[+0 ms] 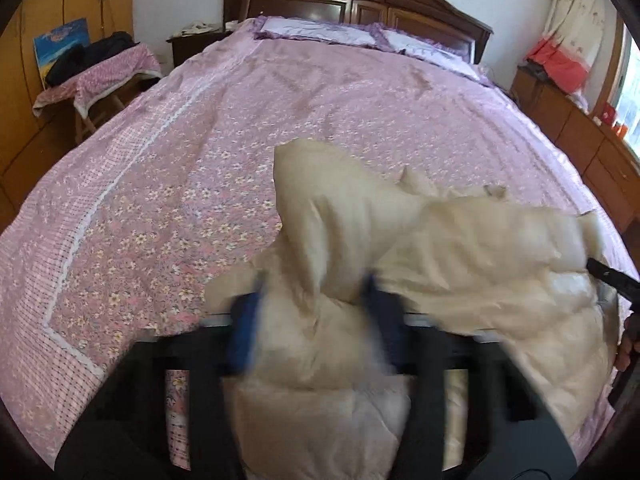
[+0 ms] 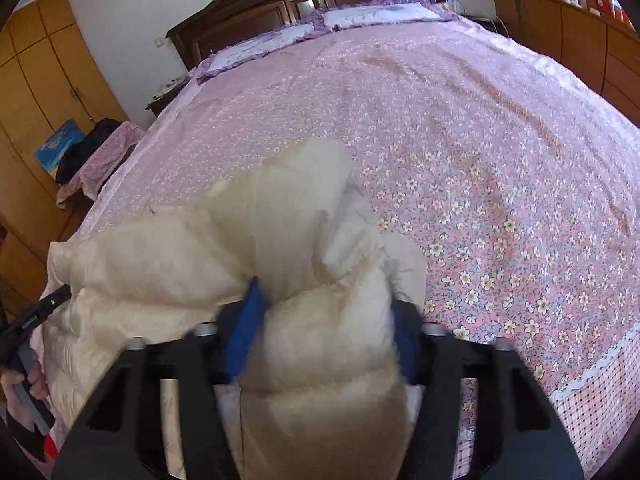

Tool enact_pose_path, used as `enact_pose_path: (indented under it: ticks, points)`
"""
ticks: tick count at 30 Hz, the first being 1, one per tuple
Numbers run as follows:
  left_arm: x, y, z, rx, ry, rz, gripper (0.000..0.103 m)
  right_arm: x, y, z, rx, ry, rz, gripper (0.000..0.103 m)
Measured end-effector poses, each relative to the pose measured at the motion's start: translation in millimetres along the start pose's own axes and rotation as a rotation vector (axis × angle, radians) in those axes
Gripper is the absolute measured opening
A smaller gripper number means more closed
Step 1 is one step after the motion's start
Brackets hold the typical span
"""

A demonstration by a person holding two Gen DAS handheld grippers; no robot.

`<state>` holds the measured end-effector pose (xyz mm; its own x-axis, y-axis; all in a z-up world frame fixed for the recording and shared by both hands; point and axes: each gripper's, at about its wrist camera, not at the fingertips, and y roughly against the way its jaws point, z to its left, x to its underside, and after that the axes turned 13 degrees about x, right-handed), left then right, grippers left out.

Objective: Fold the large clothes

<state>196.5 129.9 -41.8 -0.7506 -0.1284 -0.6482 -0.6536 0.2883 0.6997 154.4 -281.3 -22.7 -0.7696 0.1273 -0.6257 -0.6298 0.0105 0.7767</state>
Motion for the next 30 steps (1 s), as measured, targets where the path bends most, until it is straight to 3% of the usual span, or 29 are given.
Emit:
enact_pose_path:
  ticks: [1,3,7,9,15,20,26,30]
  points:
    - [-1.0,3.4,-2.0,0.018,0.005,-0.01,0.017,-0.1,4.7,1.4,0.0,0.008,-0.017,0.027]
    - [-3.4,11.9,-8.5,0.014,-0.016,-0.037,0.012,-1.4,17.3,4.5,-0.024,0.022,-0.061,0.019]
    - [-18.7,21.8,-23.0,-0.041,-0.053,-0.11,0.012,-11.5,44.4,21.1,0.017,0.095,-0.2,0.016]
    - [-27.4,17.2,-27.2,-0.081,-0.082,-0.125,0.012,-21.3,44.5,25.2,0.029,0.096,-0.22,0.016]
    - [-51.7,-20.1,-11.2,-0.086,-0.01,-0.072,0.012,-42.2,-1.2,18.6,0.045,0.023,-0.112,0.016]
    - [-54.7,-51.9,-8.4,-0.123,-0.02,-0.013,0.016,-39.6,-35.5,15.4,0.08,0.02,-0.035,0.016]
    - [-47.1,-79.2,4.6,-0.131,0.025,0.03,0.021,-34.4,-62.7,16.7,0.11,0.044,0.012,0.027]
    - [-44.2,-88.8,15.7,-0.099,0.073,0.055,0.028,-31.4,-73.0,17.9,0.117,0.043,0.033,0.031]
